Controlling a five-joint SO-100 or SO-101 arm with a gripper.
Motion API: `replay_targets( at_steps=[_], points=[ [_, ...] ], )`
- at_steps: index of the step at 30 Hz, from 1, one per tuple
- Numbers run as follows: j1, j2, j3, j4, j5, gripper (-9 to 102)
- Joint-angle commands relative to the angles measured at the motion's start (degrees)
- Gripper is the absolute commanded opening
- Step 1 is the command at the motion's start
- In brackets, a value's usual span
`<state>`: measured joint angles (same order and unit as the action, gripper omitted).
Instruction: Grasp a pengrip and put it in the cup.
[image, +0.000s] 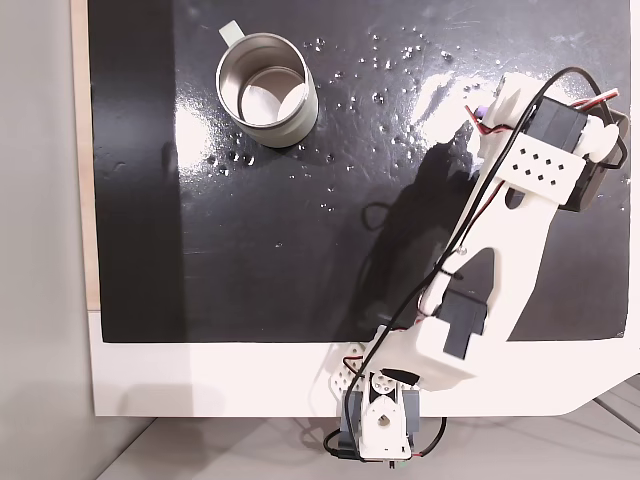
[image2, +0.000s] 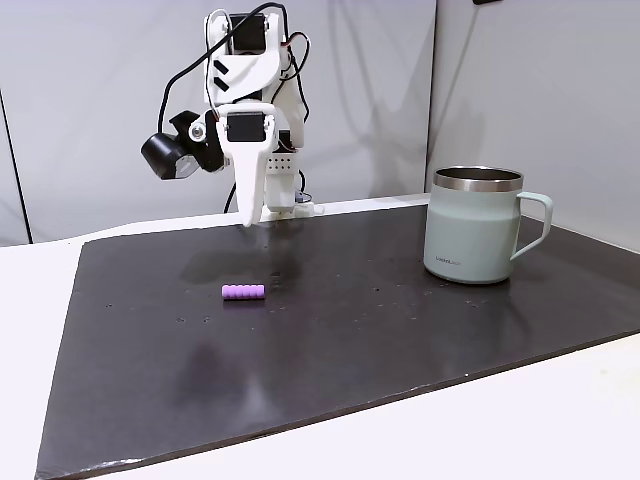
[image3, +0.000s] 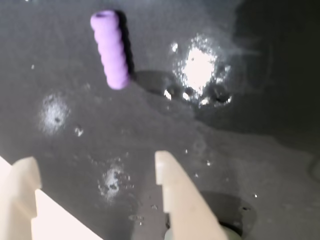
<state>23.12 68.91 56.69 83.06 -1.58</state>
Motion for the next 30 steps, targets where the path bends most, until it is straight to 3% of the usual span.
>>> replay_targets(
  at_steps=[1,10,15,30],
  points=[
    [1.1,-3.7,-8.7,1.5,-0.1,23],
    [2.6,-22.3,-31.0,9.0,-1.0,23],
    [2.6,-41.8,-62.5,20.4,-1.4,23],
    [2.5,-54.0,-70.8,20.1,-2.4,23]
  ],
)
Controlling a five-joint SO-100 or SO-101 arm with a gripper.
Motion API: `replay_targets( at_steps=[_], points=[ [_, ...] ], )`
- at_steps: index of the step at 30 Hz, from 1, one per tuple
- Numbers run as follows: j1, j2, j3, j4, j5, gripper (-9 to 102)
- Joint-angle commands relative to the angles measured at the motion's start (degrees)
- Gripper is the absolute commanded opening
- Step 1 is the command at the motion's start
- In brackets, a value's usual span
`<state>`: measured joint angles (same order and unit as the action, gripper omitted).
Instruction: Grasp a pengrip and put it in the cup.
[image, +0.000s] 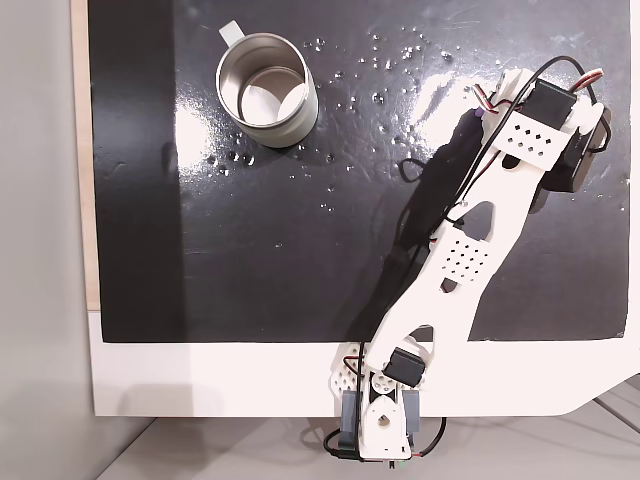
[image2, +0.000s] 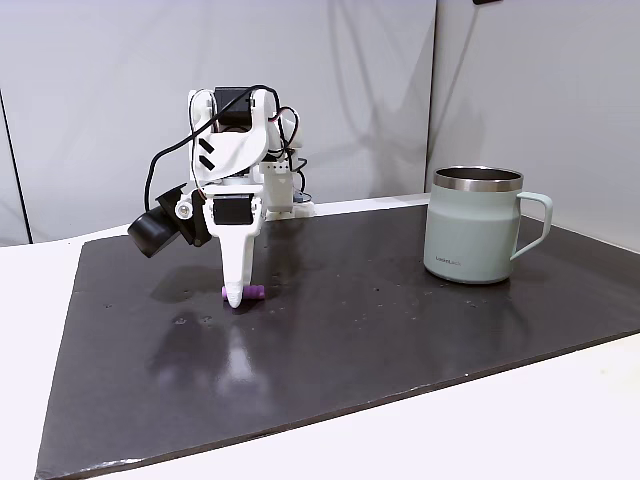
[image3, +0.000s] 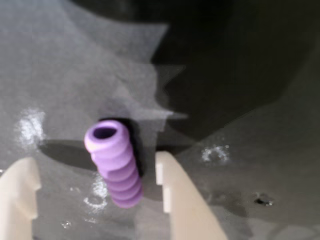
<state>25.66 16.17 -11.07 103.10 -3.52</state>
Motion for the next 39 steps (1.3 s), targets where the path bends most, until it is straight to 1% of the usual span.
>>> replay_targets(
  at_steps=[1,4,5,11,17,22,30,35,39],
  points=[
    [0.1,-2.2,-3.6,0.1,-0.5,23],
    [0.6,-4.8,-4.8,0.1,-0.5,22],
    [0.7,-5.4,-4.9,0.1,-0.5,20],
    [1.3,-6.2,-5.5,0.1,-0.3,0],
    [1.8,-4.4,-5.7,0.3,-0.3,0],
    [1.1,7.7,0.8,0.3,1.3,0],
    [-4.3,33.7,14.9,0.3,3.6,0],
    [-9.8,47.2,21.5,0.3,5.1,0],
    [-16.6,54.8,23.0,0.3,6.9,0]
  ],
)
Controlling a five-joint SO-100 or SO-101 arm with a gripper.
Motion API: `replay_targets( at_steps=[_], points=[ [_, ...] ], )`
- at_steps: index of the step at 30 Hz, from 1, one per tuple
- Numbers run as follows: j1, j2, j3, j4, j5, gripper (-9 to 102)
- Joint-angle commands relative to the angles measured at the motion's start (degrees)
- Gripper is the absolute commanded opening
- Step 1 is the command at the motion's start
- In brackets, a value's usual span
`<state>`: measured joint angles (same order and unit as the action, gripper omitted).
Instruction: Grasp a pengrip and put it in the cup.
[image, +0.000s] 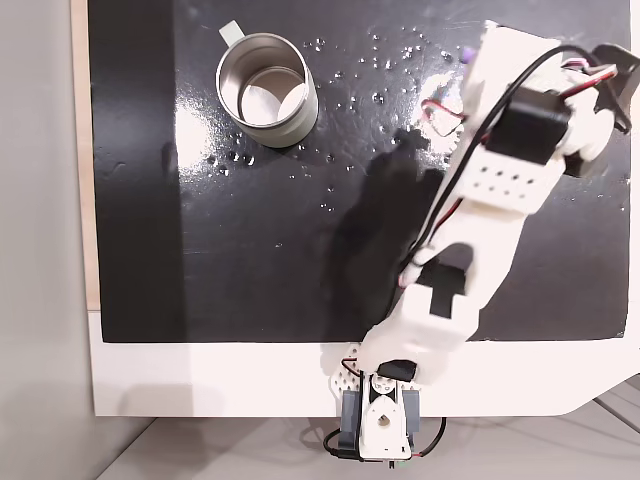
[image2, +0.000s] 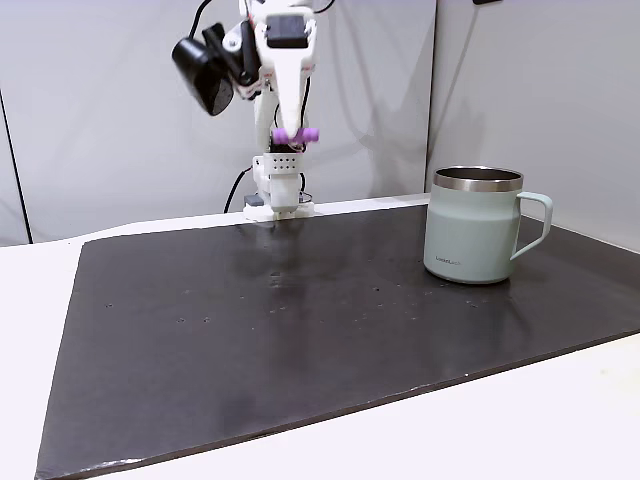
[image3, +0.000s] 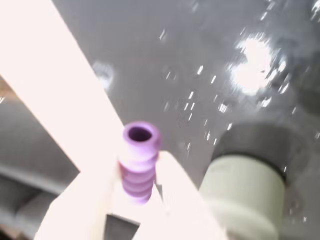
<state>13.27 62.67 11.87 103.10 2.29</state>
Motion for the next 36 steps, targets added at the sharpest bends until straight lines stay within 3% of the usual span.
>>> replay_targets(
  at_steps=[1,13,19,32,36],
  points=[
    [-6.2,9.6,-0.1,0.3,1.5,0],
    [-27.7,7.8,-2.5,-5.1,4.2,0],
    [-30.9,1.8,-2.9,-10.4,3.8,0],
    [-34.5,-6.1,-3.1,-9.7,2.5,0],
    [-34.5,-5.6,-3.4,-8.3,2.5,16]
  ],
)
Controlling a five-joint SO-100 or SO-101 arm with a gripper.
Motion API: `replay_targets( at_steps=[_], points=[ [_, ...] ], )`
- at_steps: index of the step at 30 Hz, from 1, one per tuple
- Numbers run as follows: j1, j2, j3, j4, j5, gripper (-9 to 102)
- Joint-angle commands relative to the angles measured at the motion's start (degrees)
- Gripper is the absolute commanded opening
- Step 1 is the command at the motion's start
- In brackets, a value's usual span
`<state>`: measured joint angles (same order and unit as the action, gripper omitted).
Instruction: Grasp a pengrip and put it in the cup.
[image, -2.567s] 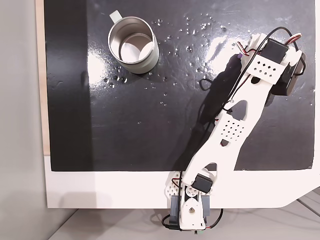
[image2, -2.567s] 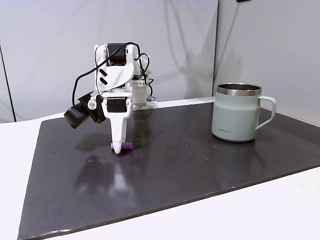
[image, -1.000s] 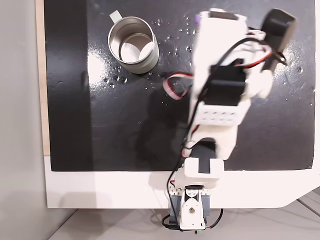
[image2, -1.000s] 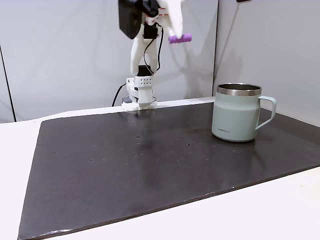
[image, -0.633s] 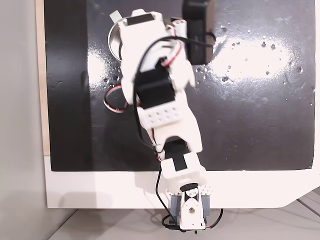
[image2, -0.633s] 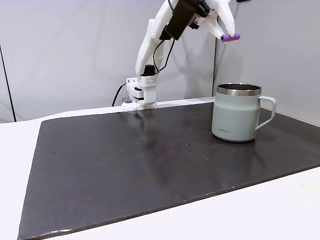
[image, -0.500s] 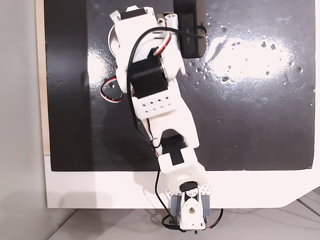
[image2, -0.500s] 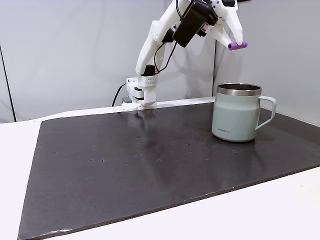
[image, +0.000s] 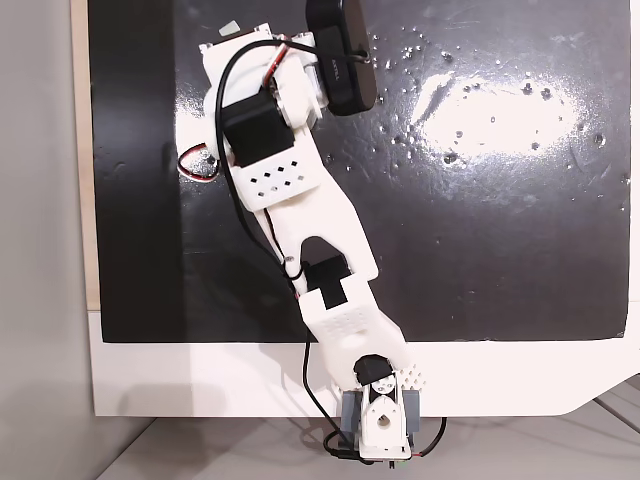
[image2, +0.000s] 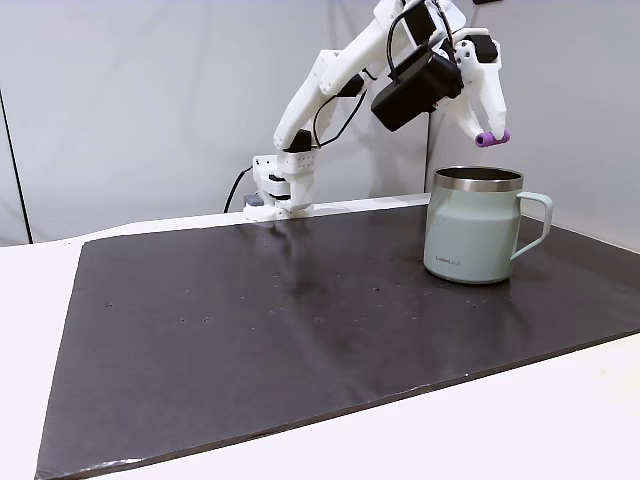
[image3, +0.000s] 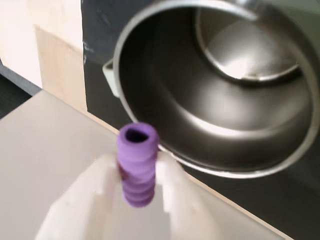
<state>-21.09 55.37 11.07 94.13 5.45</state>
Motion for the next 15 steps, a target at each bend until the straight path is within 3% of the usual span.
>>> replay_targets(
  at_steps=[1,15],
  points=[
    [-0.2,1.7,-2.6,1.1,-0.6,19],
    [-0.1,1.8,-2.6,2.2,-0.4,23]
  ],
)
